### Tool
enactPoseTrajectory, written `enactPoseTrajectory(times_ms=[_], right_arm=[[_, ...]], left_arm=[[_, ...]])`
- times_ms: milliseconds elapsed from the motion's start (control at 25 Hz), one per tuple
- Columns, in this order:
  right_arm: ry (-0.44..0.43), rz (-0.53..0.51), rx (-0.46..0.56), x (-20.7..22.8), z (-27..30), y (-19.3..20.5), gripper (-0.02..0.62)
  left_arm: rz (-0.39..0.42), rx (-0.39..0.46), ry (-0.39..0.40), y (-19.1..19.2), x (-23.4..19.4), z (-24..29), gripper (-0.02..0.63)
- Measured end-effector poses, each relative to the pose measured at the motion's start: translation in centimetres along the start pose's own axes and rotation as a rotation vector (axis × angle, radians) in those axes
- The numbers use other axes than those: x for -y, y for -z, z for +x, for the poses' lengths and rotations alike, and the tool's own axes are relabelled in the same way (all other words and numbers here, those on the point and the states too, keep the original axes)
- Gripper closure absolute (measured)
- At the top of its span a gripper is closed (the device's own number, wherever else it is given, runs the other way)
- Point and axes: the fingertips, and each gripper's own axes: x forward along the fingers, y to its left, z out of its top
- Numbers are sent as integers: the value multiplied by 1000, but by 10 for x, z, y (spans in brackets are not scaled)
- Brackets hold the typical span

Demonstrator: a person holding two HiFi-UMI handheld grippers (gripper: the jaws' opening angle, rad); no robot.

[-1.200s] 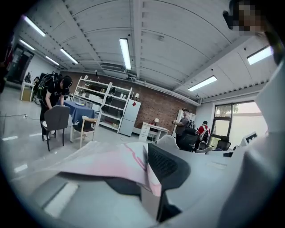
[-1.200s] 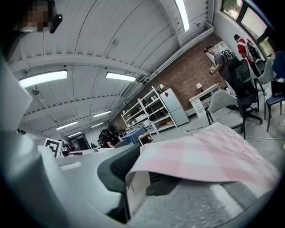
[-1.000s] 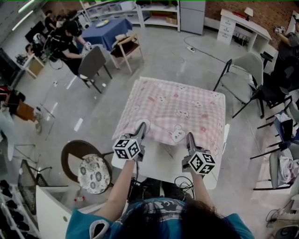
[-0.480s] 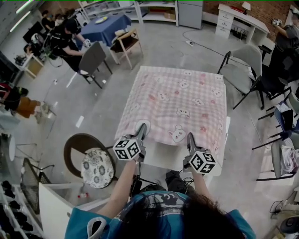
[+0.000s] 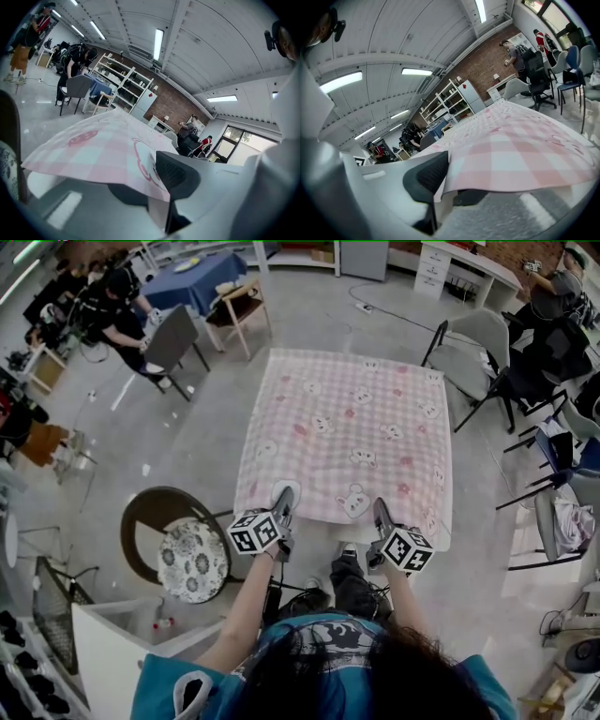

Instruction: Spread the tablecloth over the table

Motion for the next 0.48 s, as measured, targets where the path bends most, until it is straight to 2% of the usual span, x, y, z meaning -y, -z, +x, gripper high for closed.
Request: enactPoseTrajectory(times_ms=[80,280,480], right_arm=[[16,11,-12,-1,-4,11,569],[50,49,-40,2,-17,37,574],[78,148,-35,15,-22,53,572]], left_arm=[[-21,-27,-3,13,-8,-6,532],[8,-132,-49,51,-19,-20,551],[-21,-153,-63,69,-28,-22,560]])
